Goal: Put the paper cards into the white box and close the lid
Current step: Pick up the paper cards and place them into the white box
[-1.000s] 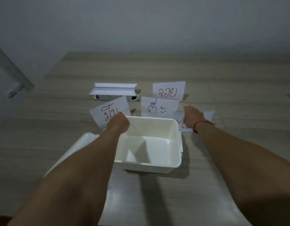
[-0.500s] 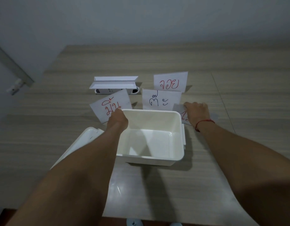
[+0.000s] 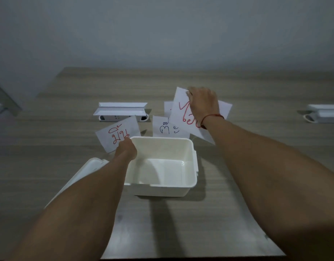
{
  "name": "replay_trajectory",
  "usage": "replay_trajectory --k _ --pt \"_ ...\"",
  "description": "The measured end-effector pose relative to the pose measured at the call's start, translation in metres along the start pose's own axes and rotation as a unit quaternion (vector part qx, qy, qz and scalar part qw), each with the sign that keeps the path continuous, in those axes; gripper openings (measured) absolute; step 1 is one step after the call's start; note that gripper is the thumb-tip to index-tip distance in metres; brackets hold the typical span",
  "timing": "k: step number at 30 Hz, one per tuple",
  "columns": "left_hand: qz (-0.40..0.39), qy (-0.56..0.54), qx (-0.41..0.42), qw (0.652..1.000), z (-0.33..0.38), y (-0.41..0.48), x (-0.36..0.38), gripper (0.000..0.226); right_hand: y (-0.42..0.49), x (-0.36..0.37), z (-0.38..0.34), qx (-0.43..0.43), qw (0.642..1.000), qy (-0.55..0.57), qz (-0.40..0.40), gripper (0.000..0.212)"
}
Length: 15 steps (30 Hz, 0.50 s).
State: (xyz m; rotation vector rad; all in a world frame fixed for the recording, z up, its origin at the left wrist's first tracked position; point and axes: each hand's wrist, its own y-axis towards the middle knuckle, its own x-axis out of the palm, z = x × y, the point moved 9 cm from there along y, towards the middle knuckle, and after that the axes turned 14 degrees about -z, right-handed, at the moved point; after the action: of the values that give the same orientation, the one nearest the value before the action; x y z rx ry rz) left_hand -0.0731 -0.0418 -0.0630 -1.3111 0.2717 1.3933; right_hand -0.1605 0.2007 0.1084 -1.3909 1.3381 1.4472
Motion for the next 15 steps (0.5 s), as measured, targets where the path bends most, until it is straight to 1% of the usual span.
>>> replay_trajectory --k 1,3,5,7,11,13,15 --pt "-0.002 -0.001 0.004 1.000 -0.001 0.001 0.000 0.042 0.002 -0.001 -0.007 -0.001 0.999 0.036 -0.009 0.032" --pt "-0.006 -0.006 0.011 1.000 -0.003 0.003 -0.001 0.040 0.005 0.011 -0.020 -0.010 0.990 0.132 -0.050 0.032" --pt "-0.008 -0.018 0.013 1.000 -0.005 0.004 -0.002 0.039 0.001 0.035 -0.032 -0.016 0.970 0.221 -0.105 0.031" --pt "-0.010 -0.037 0.016 0.999 -0.009 0.005 -0.002 0.035 -0.009 0.065 -0.043 -0.019 0.946 0.280 -0.160 0.030" --pt "-0.011 -0.082 0.017 0.996 -0.019 0.009 0.001 0.034 -0.033 0.125 -0.057 -0.007 0.908 0.329 -0.261 0.027" --pt "-0.008 -0.096 0.024 0.995 -0.020 0.012 0.002 0.034 -0.044 0.149 -0.062 -0.007 0.894 0.329 -0.303 0.027" --pt "-0.008 -0.110 0.030 0.993 -0.021 0.014 0.004 0.035 -0.058 0.172 -0.068 -0.016 0.879 0.311 -0.362 0.029"
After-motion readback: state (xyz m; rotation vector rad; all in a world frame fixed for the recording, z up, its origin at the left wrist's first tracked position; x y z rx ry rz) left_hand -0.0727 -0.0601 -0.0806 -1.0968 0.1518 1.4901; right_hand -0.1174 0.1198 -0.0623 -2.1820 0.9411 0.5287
